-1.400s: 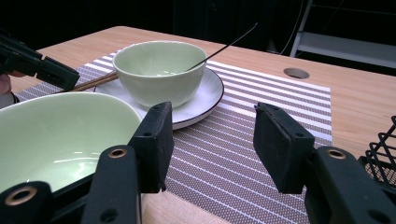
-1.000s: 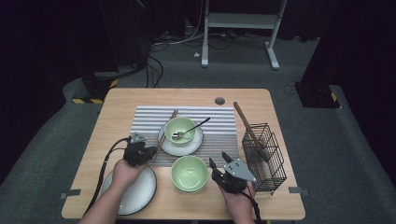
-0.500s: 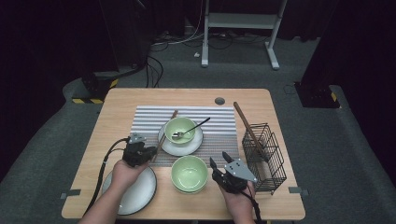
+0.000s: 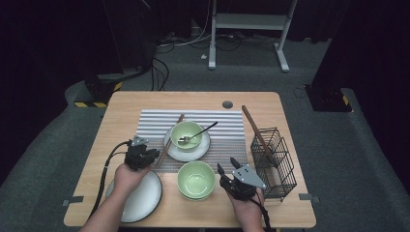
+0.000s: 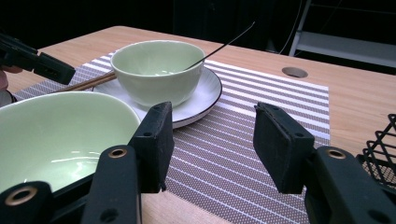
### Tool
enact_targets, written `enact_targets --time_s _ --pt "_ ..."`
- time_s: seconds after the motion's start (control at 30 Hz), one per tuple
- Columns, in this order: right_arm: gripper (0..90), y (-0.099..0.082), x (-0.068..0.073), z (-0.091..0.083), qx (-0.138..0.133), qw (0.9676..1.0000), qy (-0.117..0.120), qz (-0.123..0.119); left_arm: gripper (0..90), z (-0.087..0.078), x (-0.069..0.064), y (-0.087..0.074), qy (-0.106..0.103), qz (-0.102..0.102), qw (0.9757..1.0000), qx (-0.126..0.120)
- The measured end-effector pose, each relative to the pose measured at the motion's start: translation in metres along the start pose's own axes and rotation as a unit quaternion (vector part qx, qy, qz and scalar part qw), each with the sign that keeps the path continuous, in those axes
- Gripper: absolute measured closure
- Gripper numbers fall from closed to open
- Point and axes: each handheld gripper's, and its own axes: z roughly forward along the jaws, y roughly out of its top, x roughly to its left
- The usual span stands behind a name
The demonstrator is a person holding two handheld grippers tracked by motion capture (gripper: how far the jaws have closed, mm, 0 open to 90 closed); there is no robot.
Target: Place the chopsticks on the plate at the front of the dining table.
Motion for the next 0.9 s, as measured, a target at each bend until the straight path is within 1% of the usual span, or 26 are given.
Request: enact_targets --time_s 0.1,0.23,0.33,0.57,0.67,0.9 --pt "47.4 0.0005 0.001 -0.0002 -0.001 1.0 0.0 -0.002 77.3 0.0021 0.0 -0.0004 0.002 0.001 1.0 0.008" --pt "47.4 0.0009 -0.0008 -0.0006 -0.003 1.0 -0.001 0.001 77.5 0.0026 -0.0012 -0.0015 0.0 0.006 0.9999 0.012" --pt "47.4 0.0006 -0.0008 -0.001 -0.002 1.0 -0.002 0.0 77.5 0.0028 -0.0033 -0.0027 -0.001 0.009 0.9999 0.012" --pt "47.4 0.0006 -0.0008 -0.0018 -0.003 1.0 -0.002 0.0 77.6 0.0035 -0.0065 -0.0037 -0.008 0.01 0.9998 0.013" --pt "47.4 0.0003 -0.0013 -0.0012 -0.002 1.0 -0.003 0.003 77.6 0.0034 -0.0071 -0.0037 -0.009 0.012 0.9998 0.014" --pt "47.4 0.0003 0.0004 -0.0005 -0.001 1.0 -0.001 0.0 77.7 0.0028 -0.0083 -0.0042 -0.011 0.016 0.9997 0.015"
